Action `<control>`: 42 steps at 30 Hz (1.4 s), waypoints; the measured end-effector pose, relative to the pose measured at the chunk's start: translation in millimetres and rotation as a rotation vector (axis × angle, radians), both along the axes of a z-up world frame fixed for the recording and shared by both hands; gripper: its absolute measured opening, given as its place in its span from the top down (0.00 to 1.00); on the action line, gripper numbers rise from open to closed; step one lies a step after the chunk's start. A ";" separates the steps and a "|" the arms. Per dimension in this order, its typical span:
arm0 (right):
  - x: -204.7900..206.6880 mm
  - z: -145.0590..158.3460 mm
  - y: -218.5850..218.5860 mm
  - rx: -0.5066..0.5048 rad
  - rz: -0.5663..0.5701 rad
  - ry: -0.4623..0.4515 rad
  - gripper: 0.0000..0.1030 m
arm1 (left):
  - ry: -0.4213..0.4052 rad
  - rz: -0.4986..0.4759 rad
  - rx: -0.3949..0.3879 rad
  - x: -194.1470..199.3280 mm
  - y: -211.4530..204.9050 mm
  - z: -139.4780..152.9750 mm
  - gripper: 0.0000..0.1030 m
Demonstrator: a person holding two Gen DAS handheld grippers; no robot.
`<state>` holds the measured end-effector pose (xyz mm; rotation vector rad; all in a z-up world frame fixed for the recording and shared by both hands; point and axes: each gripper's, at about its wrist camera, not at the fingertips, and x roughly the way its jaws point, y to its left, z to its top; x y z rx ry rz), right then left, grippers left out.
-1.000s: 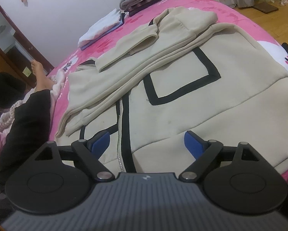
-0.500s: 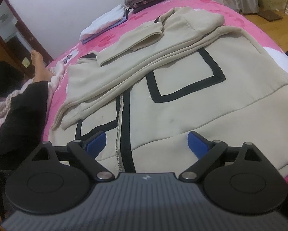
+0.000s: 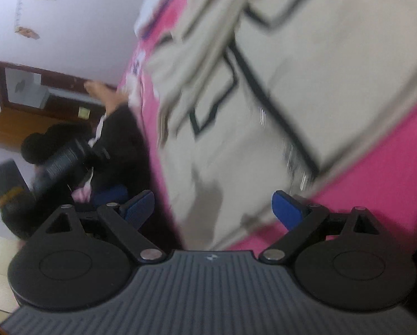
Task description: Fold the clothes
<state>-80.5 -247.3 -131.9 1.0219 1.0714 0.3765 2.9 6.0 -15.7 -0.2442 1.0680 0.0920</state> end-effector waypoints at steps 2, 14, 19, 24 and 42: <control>-1.0 -10.5 7.4 0.036 0.006 0.059 0.15 | -0.001 -0.004 -0.005 -1.4 -0.5 2.3 0.03; 3.9 -35.6 39.9 0.043 0.004 0.171 0.39 | 0.035 0.037 -0.064 -16.0 17.9 -11.3 0.03; 4.2 -42.8 53.8 0.077 0.013 0.201 0.53 | 0.023 0.042 -0.085 -17.0 24.4 -11.4 0.03; 3.2 -56.7 70.8 0.145 0.017 0.243 0.68 | 0.014 0.025 -0.097 -19.6 24.4 -12.2 0.03; 6.4 -30.8 28.2 0.346 -0.197 0.082 0.96 | 0.200 0.058 -0.576 -18.5 44.8 -32.8 0.03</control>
